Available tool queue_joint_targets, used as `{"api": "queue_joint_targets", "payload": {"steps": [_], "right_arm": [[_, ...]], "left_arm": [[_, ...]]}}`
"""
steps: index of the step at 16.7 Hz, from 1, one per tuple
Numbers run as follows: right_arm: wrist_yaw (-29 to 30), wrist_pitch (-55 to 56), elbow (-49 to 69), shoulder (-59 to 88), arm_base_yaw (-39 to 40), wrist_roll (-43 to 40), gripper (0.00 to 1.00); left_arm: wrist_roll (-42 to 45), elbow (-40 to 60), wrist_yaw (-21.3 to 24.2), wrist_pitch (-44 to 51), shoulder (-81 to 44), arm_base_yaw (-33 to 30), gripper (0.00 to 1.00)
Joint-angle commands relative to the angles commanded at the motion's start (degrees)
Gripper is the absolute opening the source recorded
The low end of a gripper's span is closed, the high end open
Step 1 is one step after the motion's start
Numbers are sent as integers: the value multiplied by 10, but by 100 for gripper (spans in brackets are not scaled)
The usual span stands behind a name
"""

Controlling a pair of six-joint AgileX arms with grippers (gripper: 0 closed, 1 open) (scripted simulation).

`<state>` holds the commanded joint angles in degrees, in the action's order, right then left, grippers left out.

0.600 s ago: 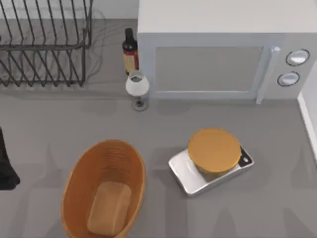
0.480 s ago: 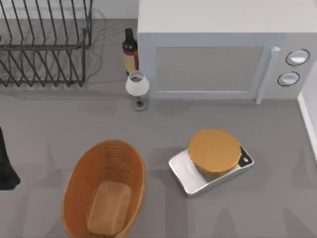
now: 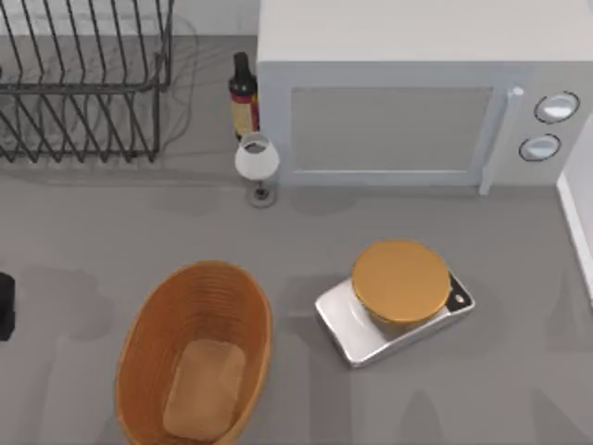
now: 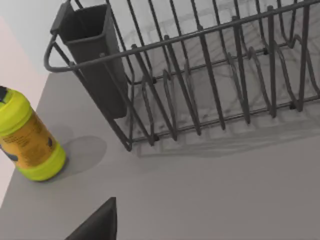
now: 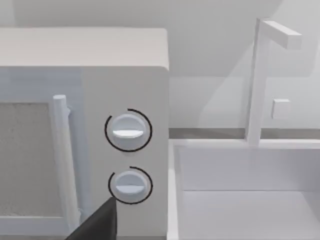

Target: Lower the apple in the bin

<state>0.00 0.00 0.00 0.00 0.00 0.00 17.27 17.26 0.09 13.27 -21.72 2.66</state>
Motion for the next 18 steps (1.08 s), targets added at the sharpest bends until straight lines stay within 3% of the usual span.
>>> {"api": "queue_joint_targets", "payload": {"steps": [10, 18], "right_arm": [[0, 0, 0, 0, 0, 0, 100], [0, 0, 0, 0, 0, 0, 100]], "left_arm": [[369, 351, 0, 306, -560, 60, 100], [546, 532, 0, 442, -810, 90, 100]]}}
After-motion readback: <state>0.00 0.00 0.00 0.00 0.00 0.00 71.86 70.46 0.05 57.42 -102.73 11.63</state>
